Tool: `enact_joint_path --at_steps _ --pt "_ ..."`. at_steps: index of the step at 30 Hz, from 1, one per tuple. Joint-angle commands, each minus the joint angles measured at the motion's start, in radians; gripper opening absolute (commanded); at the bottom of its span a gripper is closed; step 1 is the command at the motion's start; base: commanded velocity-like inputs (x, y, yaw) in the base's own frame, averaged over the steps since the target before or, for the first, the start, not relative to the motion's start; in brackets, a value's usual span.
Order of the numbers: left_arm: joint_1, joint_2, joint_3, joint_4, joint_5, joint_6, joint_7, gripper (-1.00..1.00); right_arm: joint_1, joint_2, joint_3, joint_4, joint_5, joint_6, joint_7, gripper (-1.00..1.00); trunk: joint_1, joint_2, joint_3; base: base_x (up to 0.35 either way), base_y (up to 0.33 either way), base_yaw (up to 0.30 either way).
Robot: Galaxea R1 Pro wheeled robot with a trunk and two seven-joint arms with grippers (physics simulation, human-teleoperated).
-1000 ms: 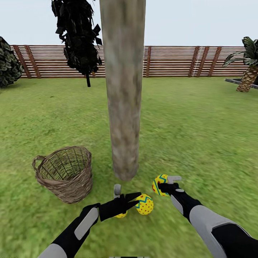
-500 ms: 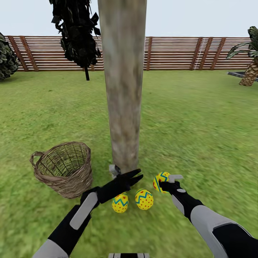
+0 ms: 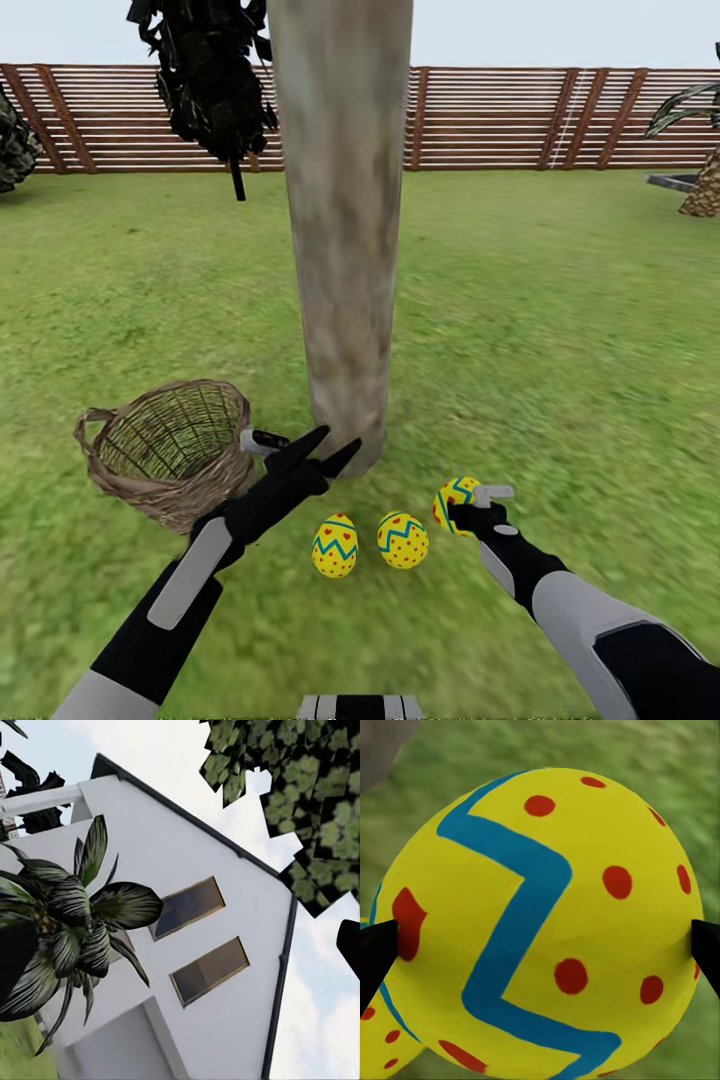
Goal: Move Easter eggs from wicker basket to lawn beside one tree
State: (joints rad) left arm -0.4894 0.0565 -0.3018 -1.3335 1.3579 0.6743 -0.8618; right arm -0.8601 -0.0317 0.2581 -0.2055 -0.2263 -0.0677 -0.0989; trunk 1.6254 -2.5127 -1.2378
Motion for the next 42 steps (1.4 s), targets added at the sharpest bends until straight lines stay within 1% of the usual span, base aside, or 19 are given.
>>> enact_joint_path --at_steps 1,3,5,7,19,25,30,31,33,36,37,39,42 --pt "0.001 0.0 -0.004 0.001 0.009 0.007 0.0 1.0 -0.003 0.0 0.008 -0.001 -0.01 -0.003 -0.004 -1.0 0.0 -0.001 -0.005 0.0 0.0 0.0" --pt "0.002 -0.005 -0.024 0.001 0.007 0.006 0.004 1.0 -0.01 0.001 0.008 0.0 -0.01 0.0 -0.004 -1.0 0.001 -0.001 -0.012 0.0 0.0 0.0" --pt "0.002 -0.007 -0.057 0.0 0.007 0.005 0.006 1.0 -0.011 0.001 0.01 0.012 -0.013 -0.003 -0.004 -1.0 0.002 -0.002 -0.02 0.0 0.0 0.0" --pt "0.002 -0.008 -0.065 0.0 0.006 0.005 0.007 1.0 -0.011 0.001 0.01 0.015 -0.013 -0.004 -0.004 -1.0 0.003 -0.002 -0.028 0.0 0.0 0.0" --pt "0.002 -0.008 -0.066 0.007 0.006 0.005 0.007 1.0 -0.013 -0.002 0.007 -0.003 -0.008 -0.023 -0.004 -1.0 0.008 -0.005 -0.074 0.0 0.0 0.0" --pt "0.002 -0.007 -0.066 0.014 0.007 0.003 0.003 1.0 -0.013 0.0 0.008 -0.003 -0.008 -0.053 -0.004 -1.0 0.008 -0.005 -0.074 0.0 0.0 0.0" --pt "0.002 -0.008 -0.066 0.015 0.007 0.003 0.003 1.0 -0.013 0.0 0.007 -0.002 -0.008 -0.058 -0.006 -1.0 0.008 -0.005 -0.074 0.219 -0.071 0.0" --pt "0.002 -0.008 -0.066 0.015 0.006 0.002 0.003 1.0 -0.012 0.0 0.007 -0.002 -0.008 -0.058 -0.011 -1.0 0.008 -0.005 -0.074 0.078 -0.031 0.0" --pt "0.003 -0.008 -0.066 0.016 0.006 0.001 0.003 1.0 -0.013 -0.002 0.007 -0.002 -0.008 -0.058 -0.046 -1.0 0.008 -0.005 -0.074 0.021 -0.009 0.0" --pt "0.003 -0.013 -0.066 0.016 0.006 -0.002 0.001 1.0 -0.013 -0.003 0.007 -0.002 -0.01 -0.057 -0.06 -1.0 0.008 -0.005 -0.074 0.003 -0.001 0.0" --pt "0.007 -0.014 -0.066 0.016 0.006 -0.002 0.002 1.0 -0.013 -0.003 0.007 -0.002 -0.01 -0.057 -0.061 -1.0 0.009 -0.005 -0.078 0.0 0.0 0.0" --pt "0.01 -0.027 -0.066 0.016 0.006 -0.002 0.003 1.0 -0.012 -0.001 0.007 -0.002 -0.009 -0.057 -0.062 -1.0 0.01 -0.005 -0.086 0.0 0.0 0.0" --pt "0.011 -0.032 -0.066 0.016 0.004 -0.002 0.006 1.0 -0.012 0.003 0.008 -0.003 -0.008 -0.058 -0.061 -1.0 0.011 -0.006 -0.097 0.0 0.0 0.0"
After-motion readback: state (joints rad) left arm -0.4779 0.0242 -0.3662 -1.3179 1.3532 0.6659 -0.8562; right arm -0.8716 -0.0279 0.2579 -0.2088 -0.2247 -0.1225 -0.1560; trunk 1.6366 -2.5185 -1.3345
